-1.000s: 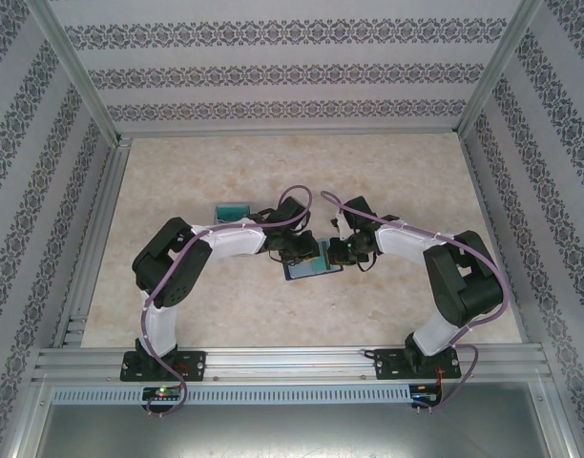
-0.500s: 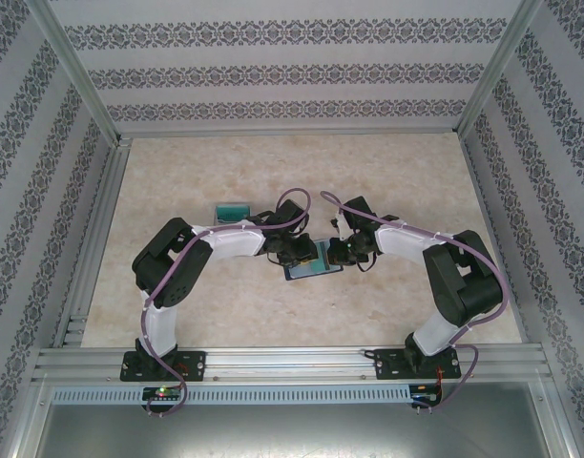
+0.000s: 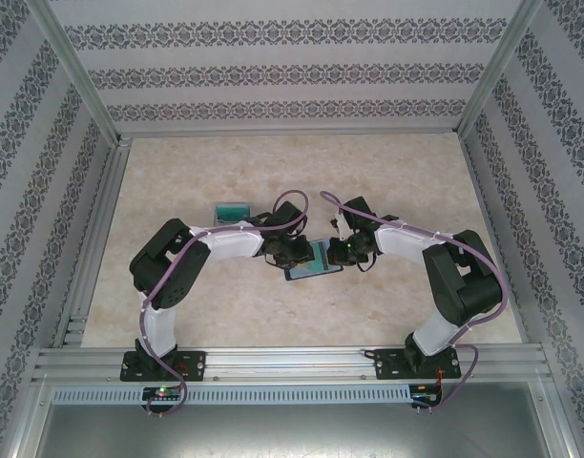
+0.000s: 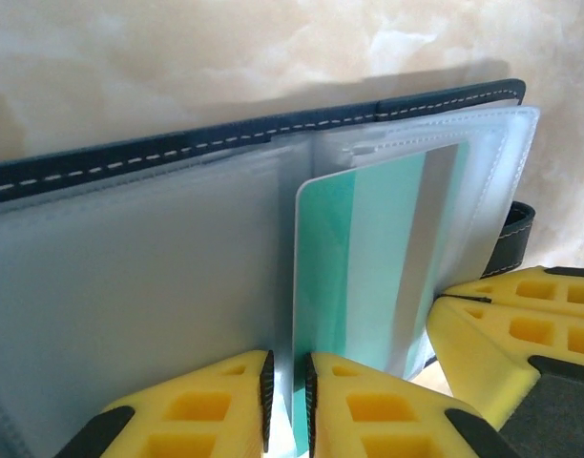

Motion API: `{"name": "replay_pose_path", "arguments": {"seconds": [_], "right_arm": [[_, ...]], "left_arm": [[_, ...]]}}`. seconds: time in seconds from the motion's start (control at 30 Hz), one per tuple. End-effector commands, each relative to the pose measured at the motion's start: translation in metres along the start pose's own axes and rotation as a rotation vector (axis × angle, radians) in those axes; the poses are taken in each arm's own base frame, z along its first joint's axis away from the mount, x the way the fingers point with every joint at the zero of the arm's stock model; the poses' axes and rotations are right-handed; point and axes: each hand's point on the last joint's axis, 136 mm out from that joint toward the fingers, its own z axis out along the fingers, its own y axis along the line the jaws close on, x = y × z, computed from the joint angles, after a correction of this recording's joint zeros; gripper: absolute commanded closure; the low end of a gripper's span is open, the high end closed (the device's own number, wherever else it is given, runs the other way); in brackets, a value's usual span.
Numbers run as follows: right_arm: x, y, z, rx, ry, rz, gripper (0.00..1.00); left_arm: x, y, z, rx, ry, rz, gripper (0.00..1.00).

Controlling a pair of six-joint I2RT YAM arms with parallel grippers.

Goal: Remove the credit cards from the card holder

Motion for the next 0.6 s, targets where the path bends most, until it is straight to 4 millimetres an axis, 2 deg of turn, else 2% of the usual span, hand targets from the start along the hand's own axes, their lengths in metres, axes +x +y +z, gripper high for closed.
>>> {"name": "replay_pose_path", "arguments": {"seconds": [0.0,0.2,0.43,0.57], "right_arm": [[0.009,-0.008,0.007,0.025,0.042,0.028,0.91],[0.009,-0.008,0.007,0.024,0.044,0.029,0.91],[0.01,-0.008,0.007,0.026,0.044,0.027,0.91],[0.011,-0.009,0.008,0.026,0.044,0.028,0.91]], "left_arm": [[0.005,0.015,-0.014,-0.068,-0.01,-0.005,0.8],[0.003,-0.002,-0.011,0.023,-0.005,0.016,0.76],[0.006,-0.001,0.002,0.038,0.029,0.002,0.76],[0.005,-0.004,0.002,0.05,0.03,0.007,0.77]]}}
